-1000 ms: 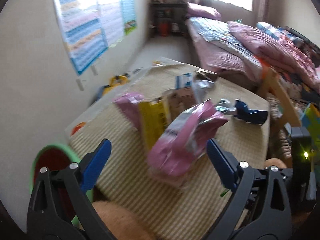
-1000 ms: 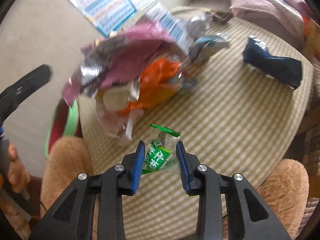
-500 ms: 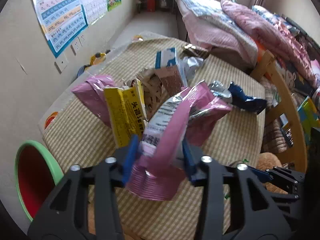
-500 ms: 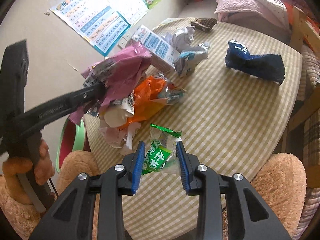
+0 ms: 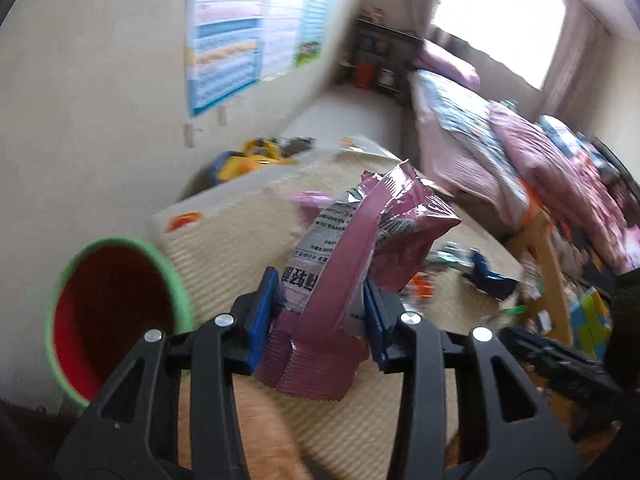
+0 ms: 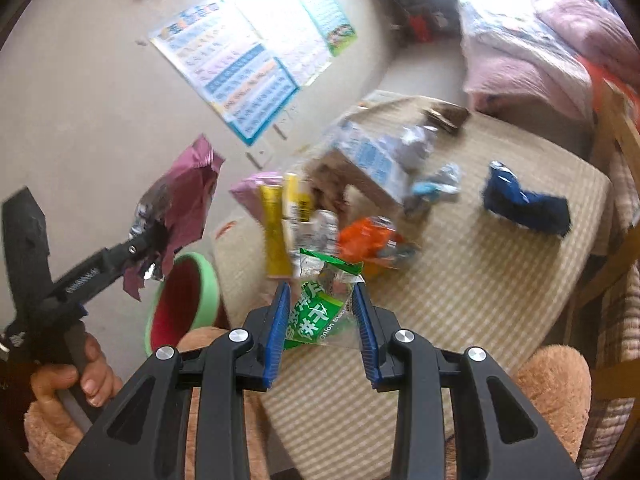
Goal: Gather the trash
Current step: 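Carry both items to the red bucket and open both tools to drop them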
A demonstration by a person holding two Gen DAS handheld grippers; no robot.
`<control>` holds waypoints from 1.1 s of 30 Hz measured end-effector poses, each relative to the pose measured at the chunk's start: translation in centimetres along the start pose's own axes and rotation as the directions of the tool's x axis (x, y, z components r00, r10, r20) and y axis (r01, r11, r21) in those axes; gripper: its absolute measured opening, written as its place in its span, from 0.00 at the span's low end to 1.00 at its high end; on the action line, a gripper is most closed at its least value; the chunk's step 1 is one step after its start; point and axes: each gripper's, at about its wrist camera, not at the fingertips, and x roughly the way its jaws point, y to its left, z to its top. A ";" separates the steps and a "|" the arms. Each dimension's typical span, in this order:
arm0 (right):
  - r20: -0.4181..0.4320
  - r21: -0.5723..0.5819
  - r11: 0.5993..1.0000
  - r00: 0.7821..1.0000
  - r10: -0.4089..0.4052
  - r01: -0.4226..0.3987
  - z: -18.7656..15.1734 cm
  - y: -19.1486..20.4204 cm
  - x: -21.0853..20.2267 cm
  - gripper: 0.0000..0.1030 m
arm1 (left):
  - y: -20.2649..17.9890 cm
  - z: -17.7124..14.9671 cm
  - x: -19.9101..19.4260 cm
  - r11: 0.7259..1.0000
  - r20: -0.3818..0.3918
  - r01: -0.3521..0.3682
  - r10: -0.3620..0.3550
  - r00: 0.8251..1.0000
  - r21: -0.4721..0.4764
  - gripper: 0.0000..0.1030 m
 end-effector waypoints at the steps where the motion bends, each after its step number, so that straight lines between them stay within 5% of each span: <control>1: -0.006 -0.019 1.000 1.000 0.004 -0.005 0.2 0.8 0.2 0.30 | 0.8 -0.2 -0.1 1.000 0.002 -0.017 0.017 1.000 -0.014 0.38; 8: -0.097 -0.191 0.978 0.993 0.066 -0.084 0.8 9.1 4.4 0.32 | 9.2 -2.3 -1.3 0.971 0.004 -0.203 0.205 0.979 -0.128 0.38; 21: -0.281 -0.373 0.893 0.948 0.152 -0.254 0.6 23.8 17.9 0.33 | 22.7 -6.3 -0.6 0.859 -0.130 -0.342 0.317 0.940 -0.381 0.38; 27: -0.342 -0.343 0.902 0.929 0.139 -0.261 0.2 25.3 22.3 0.54 | 24.5 -7.7 0.4 0.840 -0.165 -0.364 0.324 0.931 -0.403 0.49; 33: -0.350 -0.303 0.917 0.926 0.146 -0.259 0.5 24.5 23.1 0.63 | 25.1 -8.1 1.1 0.832 -0.175 -0.360 0.315 0.933 -0.423 0.58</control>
